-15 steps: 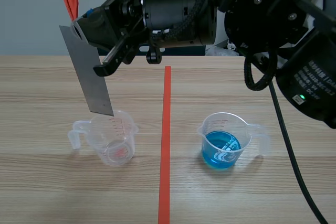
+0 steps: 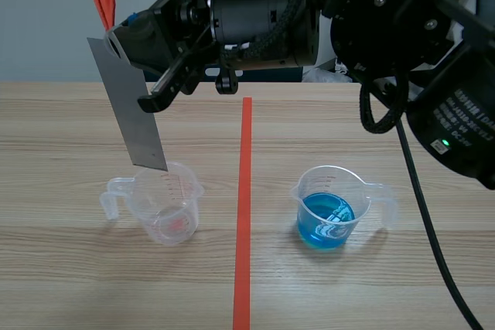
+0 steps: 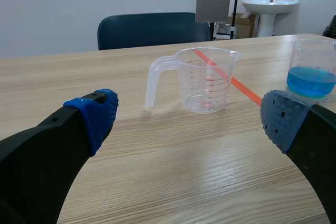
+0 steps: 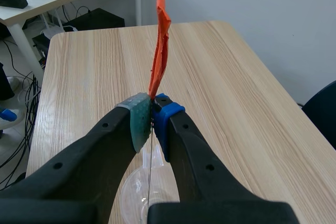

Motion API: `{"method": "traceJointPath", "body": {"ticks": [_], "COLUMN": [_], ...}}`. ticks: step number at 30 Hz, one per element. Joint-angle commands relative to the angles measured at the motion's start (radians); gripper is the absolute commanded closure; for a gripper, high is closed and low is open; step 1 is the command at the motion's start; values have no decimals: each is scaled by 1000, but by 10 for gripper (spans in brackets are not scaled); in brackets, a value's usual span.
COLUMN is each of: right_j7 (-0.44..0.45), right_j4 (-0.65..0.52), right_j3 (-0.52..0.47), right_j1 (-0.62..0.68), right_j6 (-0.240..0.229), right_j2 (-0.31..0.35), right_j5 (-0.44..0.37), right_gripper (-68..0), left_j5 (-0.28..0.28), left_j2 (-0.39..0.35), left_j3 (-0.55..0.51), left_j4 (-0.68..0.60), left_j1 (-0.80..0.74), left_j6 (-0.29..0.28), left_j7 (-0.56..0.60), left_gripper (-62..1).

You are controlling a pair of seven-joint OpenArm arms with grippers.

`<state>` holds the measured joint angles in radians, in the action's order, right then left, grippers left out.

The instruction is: Do the redox reaction experiment. put the plate into the left beaker

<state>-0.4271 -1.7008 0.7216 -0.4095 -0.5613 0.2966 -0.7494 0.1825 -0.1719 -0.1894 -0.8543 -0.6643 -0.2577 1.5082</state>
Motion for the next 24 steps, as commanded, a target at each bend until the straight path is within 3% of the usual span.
{"method": "traceJointPath", "body": {"ticks": [1,10,24], "right_j7": [15,21,105], "right_j4": [-6,-6,16], "right_j3": [-5,-5,-3], "right_j1": [-17,-10,34], "right_j6": [0,0,-7], "right_j2": [2,3,3], "right_j5": [-14,-13,74], "right_gripper": [-6,-6,-6], "left_j5": [-6,-6,-6], "left_j2": [-6,-6,-6], "left_j3": [2,2,2], "left_j4": [-17,-17,-17], "left_j1": [3,3,3], "left_j6": [1,1,1], "left_j7": [46,46,46], "left_gripper": [-572,-572,-572]}}
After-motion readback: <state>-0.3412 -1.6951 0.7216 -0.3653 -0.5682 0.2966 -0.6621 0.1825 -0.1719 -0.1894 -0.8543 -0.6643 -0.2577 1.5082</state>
